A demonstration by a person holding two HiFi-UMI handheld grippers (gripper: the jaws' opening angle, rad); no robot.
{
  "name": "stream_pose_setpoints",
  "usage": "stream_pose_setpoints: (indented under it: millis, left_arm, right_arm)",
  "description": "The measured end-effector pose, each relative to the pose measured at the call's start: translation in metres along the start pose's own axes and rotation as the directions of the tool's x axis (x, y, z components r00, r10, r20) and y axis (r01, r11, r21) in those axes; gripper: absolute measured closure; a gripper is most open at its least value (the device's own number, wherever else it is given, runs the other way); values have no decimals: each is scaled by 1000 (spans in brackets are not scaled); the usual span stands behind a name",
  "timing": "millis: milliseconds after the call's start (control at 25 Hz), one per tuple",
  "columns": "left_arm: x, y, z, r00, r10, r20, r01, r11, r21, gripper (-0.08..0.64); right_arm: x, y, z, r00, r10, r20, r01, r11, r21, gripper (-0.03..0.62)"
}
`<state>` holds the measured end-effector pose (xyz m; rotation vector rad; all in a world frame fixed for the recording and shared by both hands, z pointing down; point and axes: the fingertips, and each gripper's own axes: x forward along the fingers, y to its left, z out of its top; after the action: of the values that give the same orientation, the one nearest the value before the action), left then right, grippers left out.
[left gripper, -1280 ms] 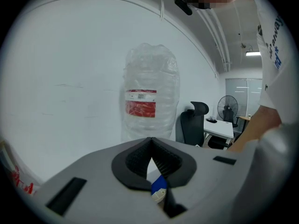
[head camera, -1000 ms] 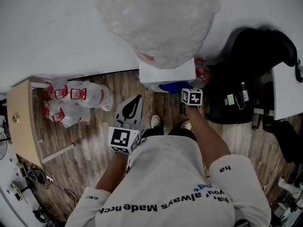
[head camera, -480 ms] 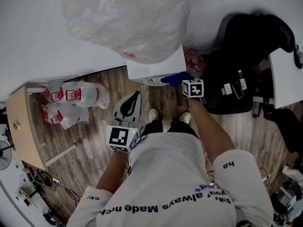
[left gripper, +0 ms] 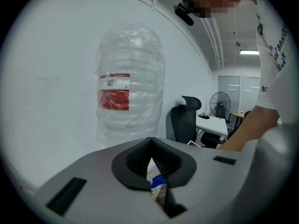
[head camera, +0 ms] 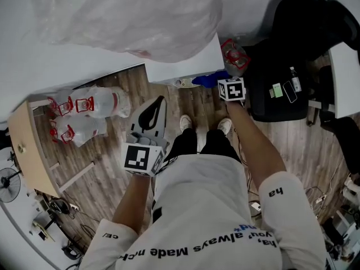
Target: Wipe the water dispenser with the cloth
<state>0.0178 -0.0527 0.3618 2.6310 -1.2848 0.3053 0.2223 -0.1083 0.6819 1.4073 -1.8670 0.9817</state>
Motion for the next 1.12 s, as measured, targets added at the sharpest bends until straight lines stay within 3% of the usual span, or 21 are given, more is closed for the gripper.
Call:
stream_pose_setpoints:
  millis: [600,1120]
  left_arm:
    - [20,-6,-32,999,-40,-32,40,999,0,541]
    - [21,3,-78,999,-3,-34,3,1000,-17,541]
  right_arm:
    - [47,-9,-31,999,12,-52,-11,1000,20,511]
    - [90,-23,-61,999,16,-52,-14,999,40,511]
